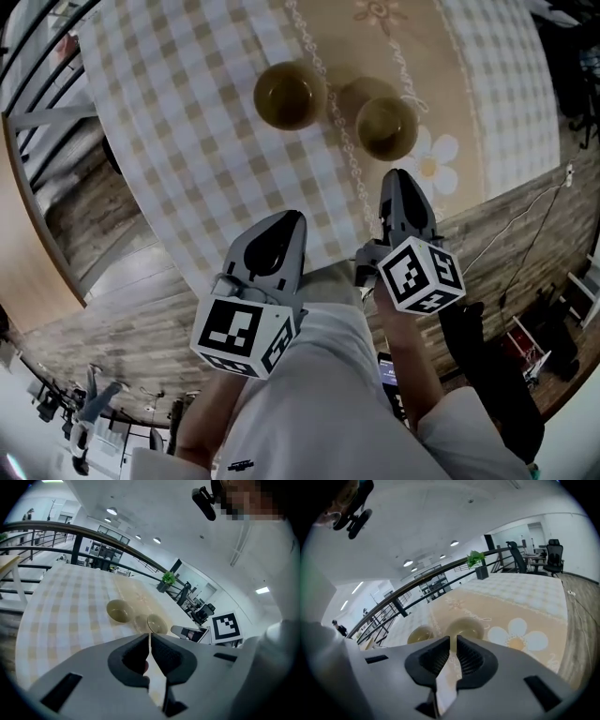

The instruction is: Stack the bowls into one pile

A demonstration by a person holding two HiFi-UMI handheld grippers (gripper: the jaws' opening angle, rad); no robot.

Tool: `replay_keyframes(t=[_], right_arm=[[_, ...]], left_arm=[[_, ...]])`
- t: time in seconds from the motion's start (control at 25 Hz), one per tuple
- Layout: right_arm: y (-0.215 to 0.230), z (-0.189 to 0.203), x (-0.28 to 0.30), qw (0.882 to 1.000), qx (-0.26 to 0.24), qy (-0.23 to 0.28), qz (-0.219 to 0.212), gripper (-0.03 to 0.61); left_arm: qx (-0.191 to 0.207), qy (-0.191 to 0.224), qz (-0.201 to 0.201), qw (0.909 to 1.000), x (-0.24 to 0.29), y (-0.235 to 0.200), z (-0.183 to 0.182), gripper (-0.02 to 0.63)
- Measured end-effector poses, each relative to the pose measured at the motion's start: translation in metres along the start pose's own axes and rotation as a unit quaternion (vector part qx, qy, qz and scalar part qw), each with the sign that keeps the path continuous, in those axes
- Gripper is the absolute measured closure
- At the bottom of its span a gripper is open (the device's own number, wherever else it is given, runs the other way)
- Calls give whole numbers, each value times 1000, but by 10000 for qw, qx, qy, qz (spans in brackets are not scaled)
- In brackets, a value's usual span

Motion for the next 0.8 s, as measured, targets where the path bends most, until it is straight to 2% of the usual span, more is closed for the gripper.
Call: replay_keyframes(t=[0.36,0.44,0.48,0.8], right_arm=[[43,-4,29,9951,792,122,579,534],[47,-2,36,9930,1042,109,540,425],[49,-1,39,9920,1143,102,518,417],[67,5,55,9864,1456,-22,768,419]], left_arm=[[92,-310,133,9994,45,0,-1,583],[91,-360,143,9992,51,-2,-1,583],[75,-377,140,9992,54,-3,-1,583],[-43,-596,164,9981,70,-4,8,583]])
Point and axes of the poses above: the fingertips, and each gripper's own axes: x forward along the fingers, y to its right, z out of its underside, the point moved 3 cm from there along -x, backward along the fingers, and after that the axes turned 2 degrees about y, right-handed, at the moved point
